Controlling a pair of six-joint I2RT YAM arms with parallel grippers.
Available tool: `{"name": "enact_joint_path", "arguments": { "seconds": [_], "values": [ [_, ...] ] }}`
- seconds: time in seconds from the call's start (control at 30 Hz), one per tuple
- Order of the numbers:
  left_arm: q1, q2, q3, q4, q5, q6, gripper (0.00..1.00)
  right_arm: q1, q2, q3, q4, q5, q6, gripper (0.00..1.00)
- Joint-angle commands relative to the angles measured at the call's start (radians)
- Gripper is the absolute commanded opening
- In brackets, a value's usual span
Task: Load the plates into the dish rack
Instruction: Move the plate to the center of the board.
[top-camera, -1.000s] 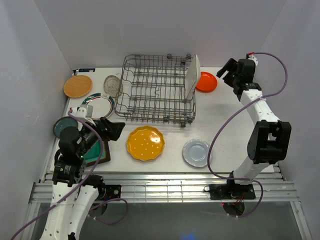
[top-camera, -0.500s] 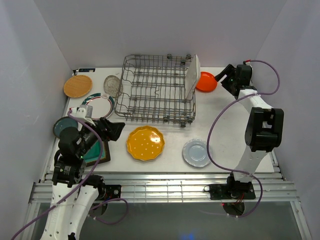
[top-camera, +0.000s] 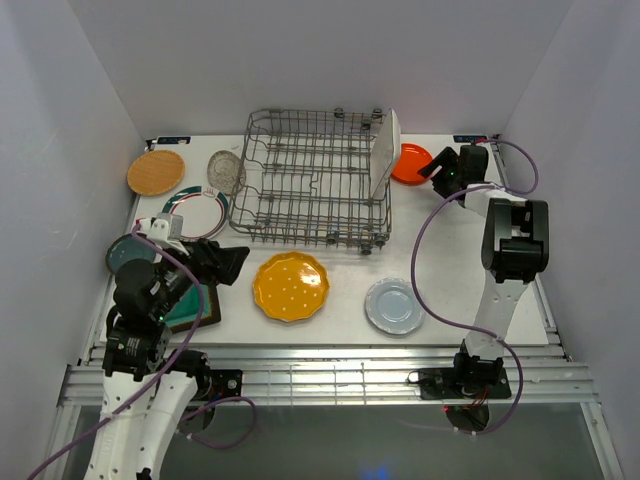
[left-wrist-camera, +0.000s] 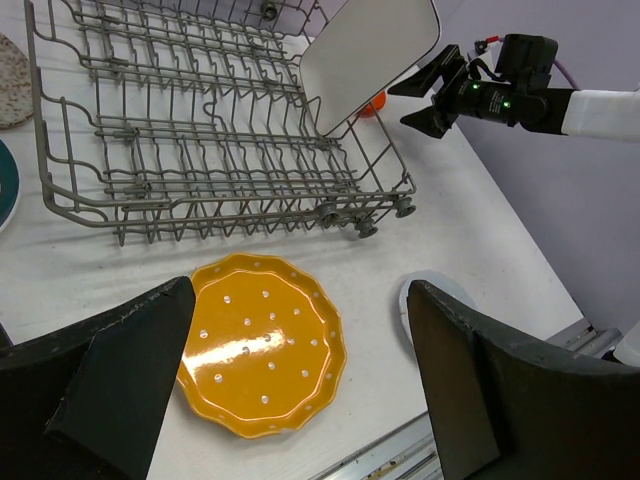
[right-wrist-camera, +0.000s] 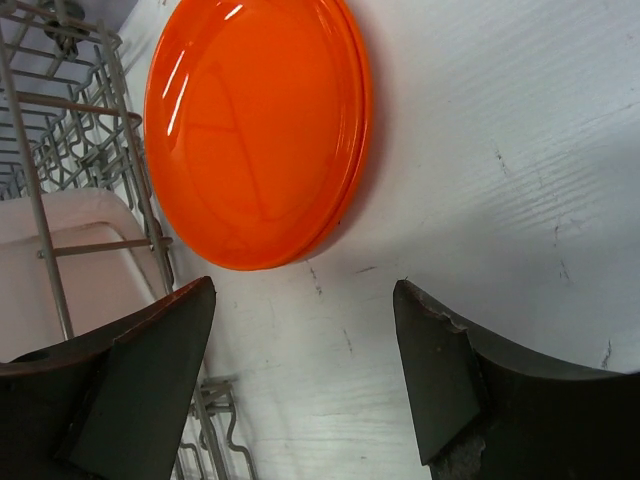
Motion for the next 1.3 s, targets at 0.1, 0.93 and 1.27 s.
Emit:
{"name": "enact_joint_path", "arguments": {
  "seconds": [0.1,0.93,1.27],
  "values": [
    [-0.001,-0.02,-0.002,0.015,0.021,0.007,0.98,0.002,0.023,0.046,0.098,0.008,0.044,0.77],
    [-0.001,0.022,-0.005,0.018,0.034,0.007,0.98,-0.002,0.111,-0.078,0.406,-0.027,-0.039,0.76],
    [-0.001,0.008,-0.007,0.018,0.015,0.004,0.98,-0.005,0.129,-0.033,0.357,-0.022,-0.014,0.71]
  ]
}}
